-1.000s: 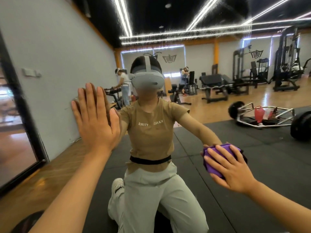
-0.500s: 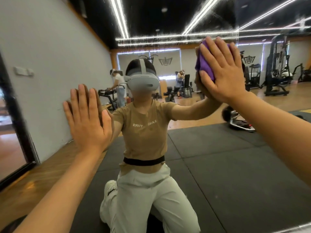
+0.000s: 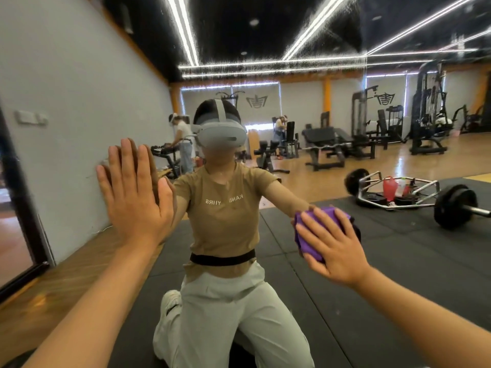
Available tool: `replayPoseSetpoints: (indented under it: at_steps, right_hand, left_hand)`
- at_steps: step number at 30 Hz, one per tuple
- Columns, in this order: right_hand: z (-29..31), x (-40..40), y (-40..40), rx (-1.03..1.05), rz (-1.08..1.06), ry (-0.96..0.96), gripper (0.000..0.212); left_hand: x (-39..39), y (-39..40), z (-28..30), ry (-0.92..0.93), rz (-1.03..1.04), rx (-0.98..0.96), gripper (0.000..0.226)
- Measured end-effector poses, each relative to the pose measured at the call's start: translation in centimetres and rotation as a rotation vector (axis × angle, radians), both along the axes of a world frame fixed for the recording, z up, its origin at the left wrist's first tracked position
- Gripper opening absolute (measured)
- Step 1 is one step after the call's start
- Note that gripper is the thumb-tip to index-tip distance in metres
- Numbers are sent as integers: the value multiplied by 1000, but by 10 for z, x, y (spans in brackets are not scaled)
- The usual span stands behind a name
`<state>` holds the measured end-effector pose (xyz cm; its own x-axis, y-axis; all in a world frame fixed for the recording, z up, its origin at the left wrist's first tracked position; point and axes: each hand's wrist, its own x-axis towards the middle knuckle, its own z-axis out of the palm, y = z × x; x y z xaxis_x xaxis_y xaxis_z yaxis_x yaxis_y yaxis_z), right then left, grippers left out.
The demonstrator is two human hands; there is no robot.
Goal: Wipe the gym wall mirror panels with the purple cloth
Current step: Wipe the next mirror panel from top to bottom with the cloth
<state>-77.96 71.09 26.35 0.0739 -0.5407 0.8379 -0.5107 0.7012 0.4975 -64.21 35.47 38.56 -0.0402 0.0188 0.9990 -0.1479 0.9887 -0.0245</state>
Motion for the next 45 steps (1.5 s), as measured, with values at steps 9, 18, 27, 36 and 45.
replayPoseSetpoints:
  at_steps: [9, 18, 27, 36, 45]
  right_hand:
    - [-12, -1, 13, 148, -36, -1, 62]
    - [183, -2, -7, 158, 38, 46, 61]
    - [163, 13, -51, -368, 65, -85, 62]
    - [-21, 24, -46, 41, -6, -33, 73]
    - [27, 12, -22, 441, 12, 56, 60]
  left_hand:
    - [0, -1, 0, 3, -19, -9, 60]
    - [-2, -4, 0, 19, -23, -27, 60]
    - [-1, -3, 0, 21, -38, -19, 59]
    - [0, -4, 0, 29, -51, -23, 60]
    - [1, -5, 0, -5, -59, -26, 61]
